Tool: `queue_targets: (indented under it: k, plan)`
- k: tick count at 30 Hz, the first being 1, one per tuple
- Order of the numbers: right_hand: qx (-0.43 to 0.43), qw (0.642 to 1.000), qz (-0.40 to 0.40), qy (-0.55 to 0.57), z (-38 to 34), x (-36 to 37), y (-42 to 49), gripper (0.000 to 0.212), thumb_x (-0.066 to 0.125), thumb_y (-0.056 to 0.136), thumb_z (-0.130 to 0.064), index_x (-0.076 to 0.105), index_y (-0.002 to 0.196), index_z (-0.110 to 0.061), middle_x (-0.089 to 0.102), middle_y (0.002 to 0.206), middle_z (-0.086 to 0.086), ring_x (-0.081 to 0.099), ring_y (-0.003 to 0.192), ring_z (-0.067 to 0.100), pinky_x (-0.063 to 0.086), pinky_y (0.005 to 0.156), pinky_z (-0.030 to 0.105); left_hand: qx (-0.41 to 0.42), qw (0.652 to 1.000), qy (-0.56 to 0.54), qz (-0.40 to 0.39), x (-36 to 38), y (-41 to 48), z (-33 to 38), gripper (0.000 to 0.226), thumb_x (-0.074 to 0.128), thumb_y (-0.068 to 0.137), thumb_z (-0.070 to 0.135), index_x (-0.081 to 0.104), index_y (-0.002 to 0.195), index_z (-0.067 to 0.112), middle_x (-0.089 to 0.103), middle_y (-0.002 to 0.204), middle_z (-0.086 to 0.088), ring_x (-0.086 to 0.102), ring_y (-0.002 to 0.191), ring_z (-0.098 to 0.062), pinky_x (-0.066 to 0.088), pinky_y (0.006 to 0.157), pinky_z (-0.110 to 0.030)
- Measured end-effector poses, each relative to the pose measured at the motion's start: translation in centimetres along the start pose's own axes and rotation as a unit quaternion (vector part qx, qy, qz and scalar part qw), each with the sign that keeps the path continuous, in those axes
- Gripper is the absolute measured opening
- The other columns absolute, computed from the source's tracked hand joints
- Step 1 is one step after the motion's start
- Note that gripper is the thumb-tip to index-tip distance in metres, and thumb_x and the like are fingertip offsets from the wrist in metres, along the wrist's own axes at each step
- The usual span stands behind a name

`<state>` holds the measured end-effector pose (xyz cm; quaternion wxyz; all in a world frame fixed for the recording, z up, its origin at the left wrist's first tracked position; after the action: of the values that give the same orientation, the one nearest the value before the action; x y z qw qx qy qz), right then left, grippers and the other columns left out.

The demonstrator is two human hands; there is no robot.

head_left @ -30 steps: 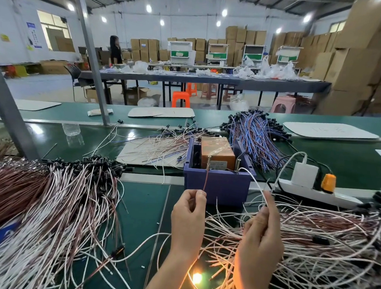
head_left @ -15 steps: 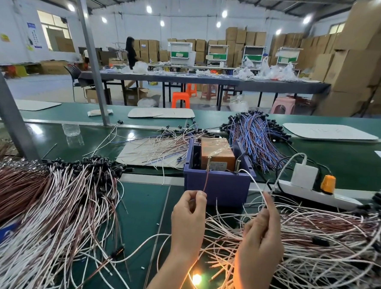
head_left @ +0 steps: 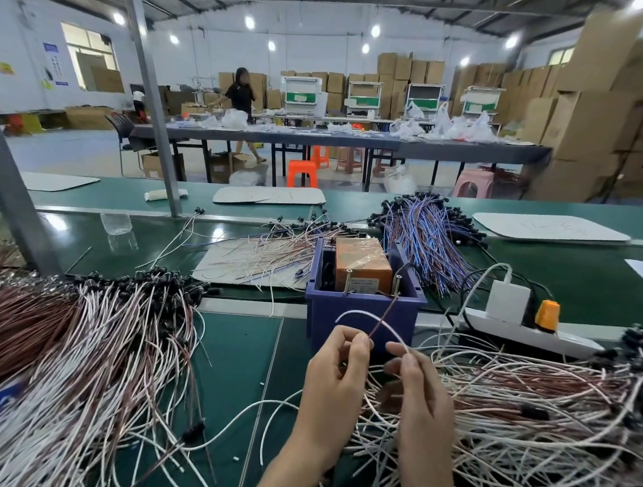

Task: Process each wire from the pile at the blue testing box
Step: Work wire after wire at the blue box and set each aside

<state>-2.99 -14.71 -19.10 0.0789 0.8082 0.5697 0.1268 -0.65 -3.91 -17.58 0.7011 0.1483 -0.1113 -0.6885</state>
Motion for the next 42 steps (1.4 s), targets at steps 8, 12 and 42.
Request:
queue_targets:
  k: [8, 12, 42]
  plan:
    - [0.086, 0.986, -0.096, 0.104, -0.5, 0.2, 0.6, 0.04, 0.067, 0.079, -0.056, 0.077, 0.111, -0.034, 0.077, 0.11, 0.005, 0.073, 0.104, 0.023, 0.057, 0.085, 0.034, 0.084, 0.992, 0.091, 0.009, 0.0, -0.4, 0.1, 0.016, 0.052, 0.1, 0.042, 0.063, 0.093, 0.033, 0.072, 0.081, 0.011, 0.072, 0.074, -0.013, 0.06, 0.065, -0.037]
    - [0.095, 0.98, -0.097, 0.146, -0.4, -0.1, 1.0, 0.071, 0.085, 0.055, -0.072, 0.079, 0.109, -0.026, 0.076, 0.111, 0.008, 0.073, 0.104, 0.024, 0.059, 0.081, 0.026, 0.123, 0.979, 0.162, 0.023, 0.1, -0.6, -0.1, 0.02, 0.05, 0.099, 0.049, 0.063, 0.096, 0.034, 0.066, 0.08, 0.014, 0.065, 0.071, -0.01, 0.055, 0.062, -0.037]
    - [-0.013, 0.985, 0.038, 0.166, -14.6, -9.2, 6.3, 0.023, 0.051, 0.102, -0.03, 0.073, 0.105, -0.024, 0.067, 0.073, -0.007, 0.065, 0.065, 0.007, 0.061, 0.068, 0.028, 0.318, 0.849, 0.409, -0.107, 5.2, -0.9, 5.1, 0.033, 0.039, 0.107, 0.044, 0.066, 0.101, 0.027, 0.059, 0.094, 0.016, 0.05, 0.086, -0.009, 0.041, 0.081, -0.025]
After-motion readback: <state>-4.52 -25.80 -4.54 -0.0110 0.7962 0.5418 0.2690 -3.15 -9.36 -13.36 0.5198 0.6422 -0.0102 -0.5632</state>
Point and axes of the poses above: each hand's wrist, its own y-axis towards the middle knuckle, its own x-axis out of the palm, z = x × y, the point moved 2 cm from there along y, towards the middle knuckle
